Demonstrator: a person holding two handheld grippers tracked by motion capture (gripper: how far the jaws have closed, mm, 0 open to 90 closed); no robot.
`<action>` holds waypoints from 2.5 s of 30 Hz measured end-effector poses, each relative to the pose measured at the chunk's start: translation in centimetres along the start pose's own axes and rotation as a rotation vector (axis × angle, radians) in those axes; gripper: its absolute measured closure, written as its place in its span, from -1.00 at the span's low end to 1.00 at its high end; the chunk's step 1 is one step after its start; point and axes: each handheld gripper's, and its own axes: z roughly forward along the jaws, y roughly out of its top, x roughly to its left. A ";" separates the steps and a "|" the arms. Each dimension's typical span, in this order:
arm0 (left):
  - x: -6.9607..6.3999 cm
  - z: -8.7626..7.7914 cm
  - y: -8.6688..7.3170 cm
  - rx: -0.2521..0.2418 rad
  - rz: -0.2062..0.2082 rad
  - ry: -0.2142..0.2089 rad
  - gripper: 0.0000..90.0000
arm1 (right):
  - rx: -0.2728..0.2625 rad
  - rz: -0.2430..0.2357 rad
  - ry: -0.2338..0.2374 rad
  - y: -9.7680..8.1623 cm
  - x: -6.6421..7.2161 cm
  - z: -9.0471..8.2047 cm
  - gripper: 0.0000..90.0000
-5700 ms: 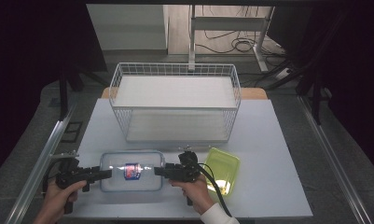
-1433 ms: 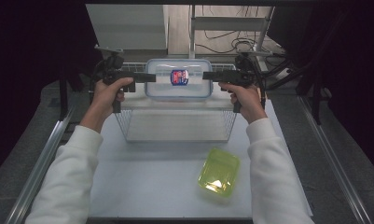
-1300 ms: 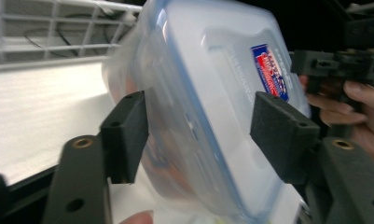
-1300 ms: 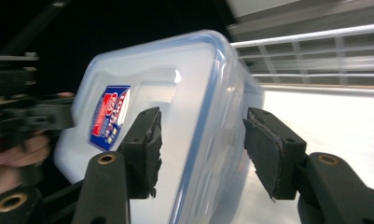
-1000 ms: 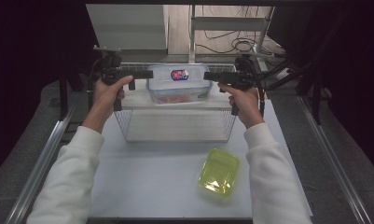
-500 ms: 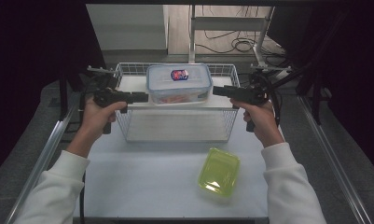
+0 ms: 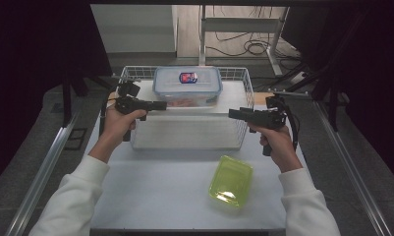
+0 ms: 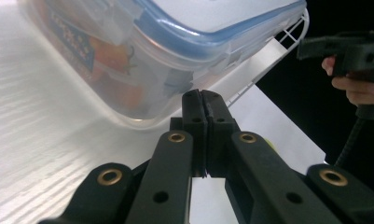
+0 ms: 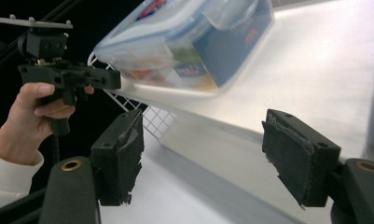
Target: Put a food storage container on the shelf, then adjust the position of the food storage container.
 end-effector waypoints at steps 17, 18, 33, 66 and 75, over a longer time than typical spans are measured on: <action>-3.3 -3.0 -4.9 0.026 0.056 0.052 0.15 | 0.052 -0.062 -0.011 -4.3 0.3 -1.9 -0.37; -3.6 -3.1 -5.9 0.024 0.069 0.056 0.06 | 0.056 -0.063 -0.015 -4.7 0.3 -2.1 -0.36; -2.2 -2.8 -15.3 0.100 0.018 0.135 -0.40 | 0.139 -0.090 -0.055 -11.5 -0.5 -3.8 -0.31; -0.8 -2.5 -20.0 0.156 0.020 0.201 -0.49 | 0.283 -0.152 -0.198 -15.4 -2.2 -6.5 0.61; -0.9 -2.9 -19.9 0.143 0.014 0.184 -0.48 | 0.426 -0.288 -0.195 -18.7 0.0 -6.9 0.98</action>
